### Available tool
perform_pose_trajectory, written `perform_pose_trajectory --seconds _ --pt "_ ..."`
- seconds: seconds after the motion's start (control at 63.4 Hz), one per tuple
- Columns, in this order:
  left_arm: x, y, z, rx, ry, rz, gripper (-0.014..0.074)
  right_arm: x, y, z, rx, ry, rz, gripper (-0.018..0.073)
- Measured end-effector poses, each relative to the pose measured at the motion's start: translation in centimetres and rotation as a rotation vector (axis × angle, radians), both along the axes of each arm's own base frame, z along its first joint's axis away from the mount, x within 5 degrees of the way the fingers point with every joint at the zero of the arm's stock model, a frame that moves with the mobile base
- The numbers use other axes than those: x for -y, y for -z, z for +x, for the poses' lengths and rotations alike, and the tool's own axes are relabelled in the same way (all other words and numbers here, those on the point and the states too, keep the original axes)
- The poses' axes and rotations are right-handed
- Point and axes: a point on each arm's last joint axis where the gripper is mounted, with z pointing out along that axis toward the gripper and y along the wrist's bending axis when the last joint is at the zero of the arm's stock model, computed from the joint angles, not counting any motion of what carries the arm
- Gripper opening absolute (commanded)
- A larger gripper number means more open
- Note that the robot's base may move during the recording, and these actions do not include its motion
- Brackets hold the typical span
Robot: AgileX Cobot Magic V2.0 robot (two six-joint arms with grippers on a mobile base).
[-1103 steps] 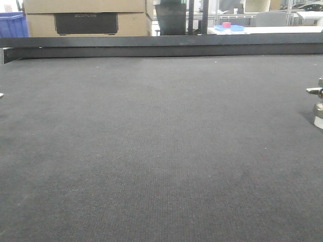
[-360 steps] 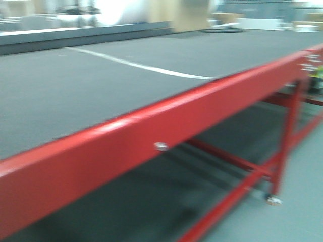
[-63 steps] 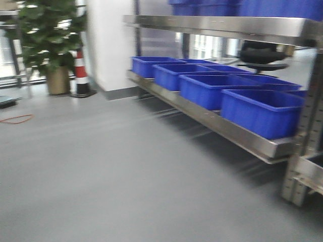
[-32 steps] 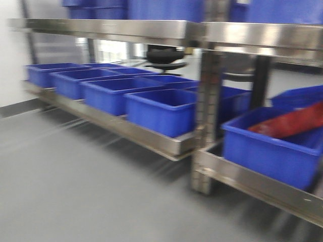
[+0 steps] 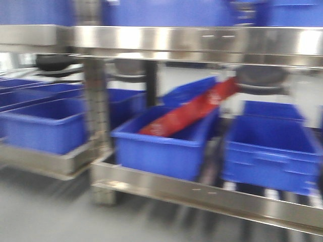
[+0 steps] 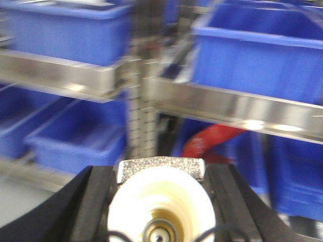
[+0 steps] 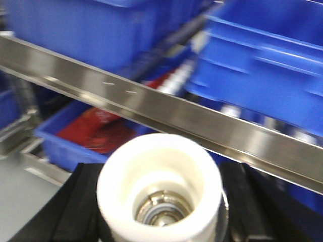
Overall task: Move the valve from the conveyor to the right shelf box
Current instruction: 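Drive the base to the steel shelf with blue boxes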
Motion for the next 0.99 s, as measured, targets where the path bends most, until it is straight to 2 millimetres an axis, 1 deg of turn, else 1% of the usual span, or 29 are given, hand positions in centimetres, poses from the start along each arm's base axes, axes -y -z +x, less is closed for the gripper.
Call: perform_pose_trajectory --seconds 0.993 --pt "0.0 0.0 0.0 0.0 0.0 0.0 -0.0111 0.0 0.0 0.0 0.0 0.0 0.0 -0.0154"
